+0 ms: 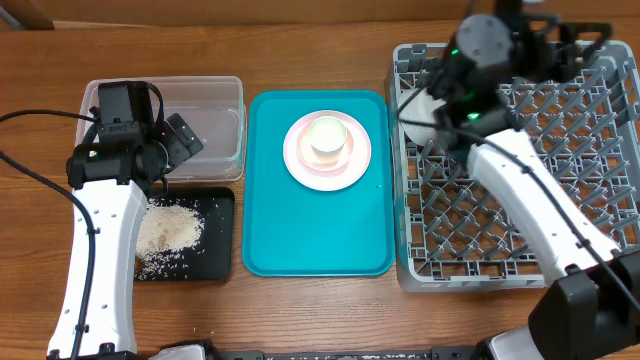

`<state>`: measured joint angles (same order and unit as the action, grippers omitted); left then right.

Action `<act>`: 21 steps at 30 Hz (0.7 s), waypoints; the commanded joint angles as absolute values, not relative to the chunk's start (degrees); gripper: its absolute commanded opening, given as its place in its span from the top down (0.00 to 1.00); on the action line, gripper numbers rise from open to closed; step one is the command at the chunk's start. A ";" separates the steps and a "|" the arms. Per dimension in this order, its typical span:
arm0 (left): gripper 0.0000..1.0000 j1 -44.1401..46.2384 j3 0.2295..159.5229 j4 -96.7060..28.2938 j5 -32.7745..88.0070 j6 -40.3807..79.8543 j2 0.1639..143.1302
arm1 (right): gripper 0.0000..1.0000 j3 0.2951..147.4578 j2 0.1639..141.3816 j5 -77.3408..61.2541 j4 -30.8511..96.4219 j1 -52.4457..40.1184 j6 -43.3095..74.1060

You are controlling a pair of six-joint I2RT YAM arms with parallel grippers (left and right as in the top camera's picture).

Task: Sort waste into correct bins and load items into the dishwasher
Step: 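Release the white bowl at the back of the rack and raise the right gripper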

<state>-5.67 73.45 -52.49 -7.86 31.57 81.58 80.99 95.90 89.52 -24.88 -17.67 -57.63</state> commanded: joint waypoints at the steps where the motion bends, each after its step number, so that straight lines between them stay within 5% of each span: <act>1: 0.00 -5.72 74.24 -52.18 -7.38 32.40 81.28 | 0.00 81.38 93.45 90.02 -26.00 -11.94 -58.72; 21: 0.00 -5.72 74.24 -52.05 -7.40 32.40 81.28 | 0.00 81.38 86.17 84.09 -27.03 -0.10 -56.82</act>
<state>-5.67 73.45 -52.31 -7.86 31.57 81.58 80.99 88.92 86.04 -26.52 0.34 -58.26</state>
